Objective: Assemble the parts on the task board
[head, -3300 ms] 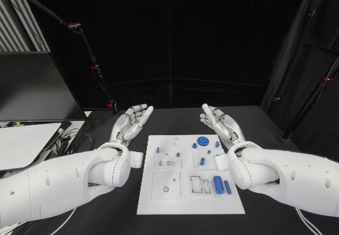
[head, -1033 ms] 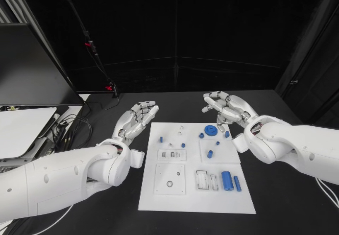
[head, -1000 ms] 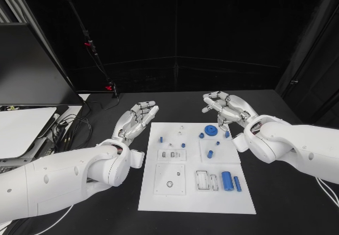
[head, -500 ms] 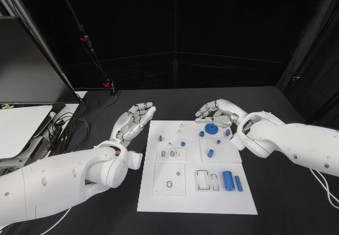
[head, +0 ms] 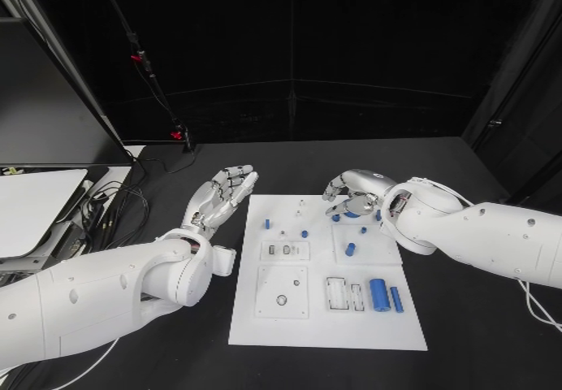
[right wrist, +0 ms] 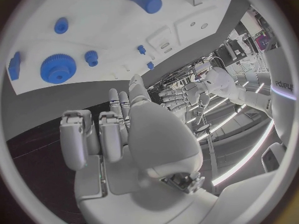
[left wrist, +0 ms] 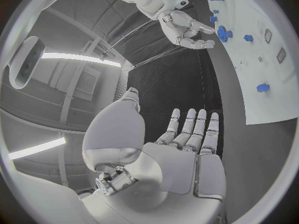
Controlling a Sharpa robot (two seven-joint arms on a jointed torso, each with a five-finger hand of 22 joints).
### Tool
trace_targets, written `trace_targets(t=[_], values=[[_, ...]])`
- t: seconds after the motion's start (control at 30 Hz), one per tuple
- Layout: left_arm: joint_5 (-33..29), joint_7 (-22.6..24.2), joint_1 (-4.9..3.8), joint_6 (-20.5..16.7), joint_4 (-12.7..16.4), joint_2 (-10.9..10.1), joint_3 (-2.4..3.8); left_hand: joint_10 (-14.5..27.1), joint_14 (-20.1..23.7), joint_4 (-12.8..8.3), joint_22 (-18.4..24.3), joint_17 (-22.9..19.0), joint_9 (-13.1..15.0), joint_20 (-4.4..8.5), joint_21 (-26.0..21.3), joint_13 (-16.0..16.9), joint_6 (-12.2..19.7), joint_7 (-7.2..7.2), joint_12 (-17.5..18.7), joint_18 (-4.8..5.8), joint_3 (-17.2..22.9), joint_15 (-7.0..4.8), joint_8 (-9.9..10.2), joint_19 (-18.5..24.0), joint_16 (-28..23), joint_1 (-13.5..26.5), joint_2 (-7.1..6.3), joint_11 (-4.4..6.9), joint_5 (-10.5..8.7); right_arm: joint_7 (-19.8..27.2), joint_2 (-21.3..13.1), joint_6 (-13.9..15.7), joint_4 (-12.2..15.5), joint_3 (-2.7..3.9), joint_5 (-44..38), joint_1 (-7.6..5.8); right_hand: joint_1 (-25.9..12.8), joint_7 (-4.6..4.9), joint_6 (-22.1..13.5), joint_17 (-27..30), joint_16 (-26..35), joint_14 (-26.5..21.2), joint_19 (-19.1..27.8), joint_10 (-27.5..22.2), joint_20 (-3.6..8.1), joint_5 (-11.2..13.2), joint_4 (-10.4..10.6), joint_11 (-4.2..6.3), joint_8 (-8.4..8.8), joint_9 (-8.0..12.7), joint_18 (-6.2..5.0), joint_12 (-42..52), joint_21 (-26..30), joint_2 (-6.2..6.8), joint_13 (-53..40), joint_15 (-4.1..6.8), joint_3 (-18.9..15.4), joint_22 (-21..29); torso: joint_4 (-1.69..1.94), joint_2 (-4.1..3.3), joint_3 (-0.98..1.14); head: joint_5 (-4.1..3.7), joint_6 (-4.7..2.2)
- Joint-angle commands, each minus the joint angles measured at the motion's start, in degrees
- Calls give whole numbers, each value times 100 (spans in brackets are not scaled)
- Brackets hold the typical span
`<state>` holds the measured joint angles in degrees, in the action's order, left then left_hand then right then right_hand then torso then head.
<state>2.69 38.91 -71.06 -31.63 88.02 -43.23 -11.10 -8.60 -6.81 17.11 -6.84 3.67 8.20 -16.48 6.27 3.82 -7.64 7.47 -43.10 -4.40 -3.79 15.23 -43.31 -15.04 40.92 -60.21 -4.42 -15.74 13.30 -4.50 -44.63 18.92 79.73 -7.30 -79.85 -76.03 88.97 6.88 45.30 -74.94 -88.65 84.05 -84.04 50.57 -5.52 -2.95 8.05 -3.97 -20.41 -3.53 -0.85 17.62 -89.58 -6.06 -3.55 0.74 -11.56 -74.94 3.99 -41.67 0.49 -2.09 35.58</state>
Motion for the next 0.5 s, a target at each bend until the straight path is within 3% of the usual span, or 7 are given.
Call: trace_targets(t=[0.03,0.13,0.27,0.5], values=[[44,1930,-10,79,5,8,6,-32,-6,-4,-8,6,-7,-22,20,-3,-39,975,-18,-58,41,20,-34,-18,19,19,54,2,-5,-436,36,-259,-50,2,-552,-8,77,-7,74,-678,-17,455,-549,63,26,26,48,3,58,-10,65,-45,-9,7,-4,18,1,-1425,-6,25,-13,11,46],[44,1932,-10,87,3,13,6,-32,-6,-5,-9,6,-8,-22,21,-3,-39,975,-19,-58,44,20,-35,-19,21,17,59,2,-3,-523,71,-279,-100,2,-584,-5,90,-10,103,-657,-13,452,-544,76,23,26,78,6,117,-9,62,-80,-5,9,-3,18,1,-1415,2,36,-16,12,74],[44,1931,-10,88,8,2,5,-32,-7,-6,-11,6,-12,-22,24,-3,-39,975,-20,-58,50,21,-36,-22,26,13,69,2,1,-704,128,-369,-160,2,-650,-3,113,-11,130,-649,-11,451,-543,81,20,26,101,8,180,-9,62,-120,-4,18,-3,15,2,-1415,-25,51,-24,43,93],[44,1931,-10,88,3,-4,5,-32,-7,-6,-10,6,-13,-21,23,-3,-40,975,-20,-58,52,21,-37,-19,28,12,73,2,3,-835,221,-609,-285,1,-760,10,133,-23,194,-627,-6,448,-535,99,18,26,136,15,234,-15,59,-158,1,14,-5,16,9,-1402,-17,62,-28,7,166]])
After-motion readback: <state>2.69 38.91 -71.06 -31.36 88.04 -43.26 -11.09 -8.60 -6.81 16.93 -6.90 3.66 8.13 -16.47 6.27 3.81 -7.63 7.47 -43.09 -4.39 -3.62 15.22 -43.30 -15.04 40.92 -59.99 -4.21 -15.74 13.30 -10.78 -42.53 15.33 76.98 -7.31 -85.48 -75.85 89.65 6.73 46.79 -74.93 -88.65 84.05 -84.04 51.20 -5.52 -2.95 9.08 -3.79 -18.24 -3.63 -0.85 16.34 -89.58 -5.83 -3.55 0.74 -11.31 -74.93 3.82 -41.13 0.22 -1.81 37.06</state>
